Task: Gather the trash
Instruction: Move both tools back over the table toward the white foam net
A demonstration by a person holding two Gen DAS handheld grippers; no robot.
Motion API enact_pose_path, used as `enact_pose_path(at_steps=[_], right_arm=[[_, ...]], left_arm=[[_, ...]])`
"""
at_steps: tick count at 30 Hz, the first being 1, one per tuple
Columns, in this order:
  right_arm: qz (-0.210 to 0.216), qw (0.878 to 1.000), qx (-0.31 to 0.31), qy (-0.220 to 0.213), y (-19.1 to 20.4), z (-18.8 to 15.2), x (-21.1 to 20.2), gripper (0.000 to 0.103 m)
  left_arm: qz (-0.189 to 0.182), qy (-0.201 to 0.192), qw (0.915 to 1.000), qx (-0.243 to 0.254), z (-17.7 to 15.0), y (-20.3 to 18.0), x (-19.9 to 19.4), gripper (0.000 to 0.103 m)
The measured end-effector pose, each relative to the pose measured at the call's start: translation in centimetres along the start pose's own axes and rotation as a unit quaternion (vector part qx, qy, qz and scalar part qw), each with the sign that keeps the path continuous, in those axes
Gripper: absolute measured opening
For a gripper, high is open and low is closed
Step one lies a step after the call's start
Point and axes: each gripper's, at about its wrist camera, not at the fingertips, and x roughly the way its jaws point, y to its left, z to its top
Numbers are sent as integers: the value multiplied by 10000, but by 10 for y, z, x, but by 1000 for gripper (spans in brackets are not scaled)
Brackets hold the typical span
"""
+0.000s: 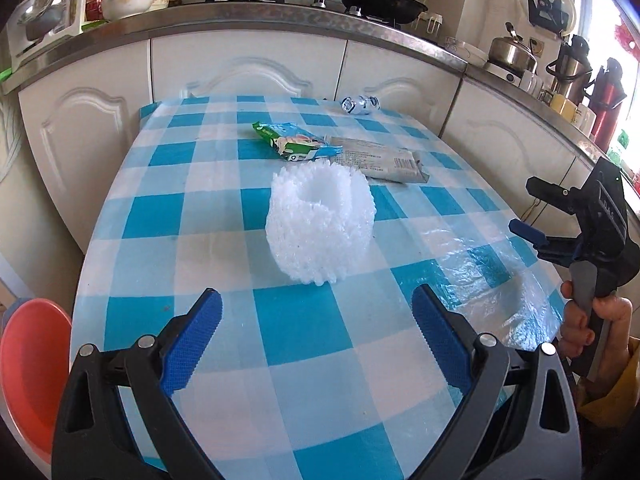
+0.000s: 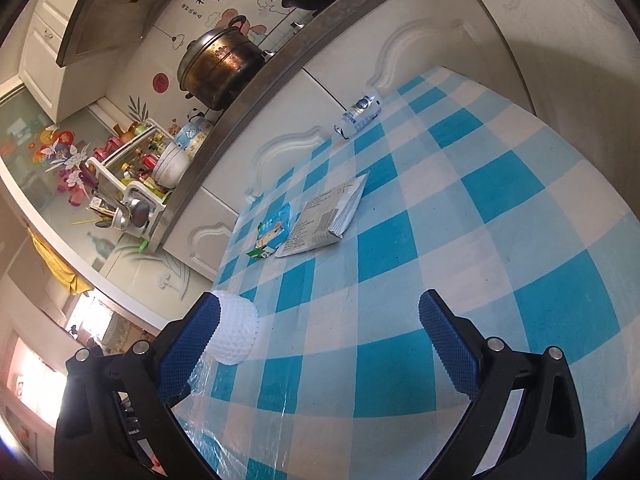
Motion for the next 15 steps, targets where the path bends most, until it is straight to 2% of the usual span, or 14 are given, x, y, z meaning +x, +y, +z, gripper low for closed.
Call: enact_pose_path(at_steps=[4, 7, 11, 15], right_arm=[[-107, 9995, -283, -1, 6, 15, 8, 99], [-338, 9925, -1166, 158, 25, 27, 23, 99], [-566, 9719, -2241, 448, 48, 38, 53, 99], [-756, 9419, -3190, 734, 63, 48, 86, 99]], left_arm=[[39, 111, 9999, 75, 9, -4, 20, 96], [75, 113, 9998, 118, 14, -8, 30, 96], [141, 109, 9998, -86, 23, -7, 45, 96], [276, 66, 9994, -199, 28, -5, 55, 96]])
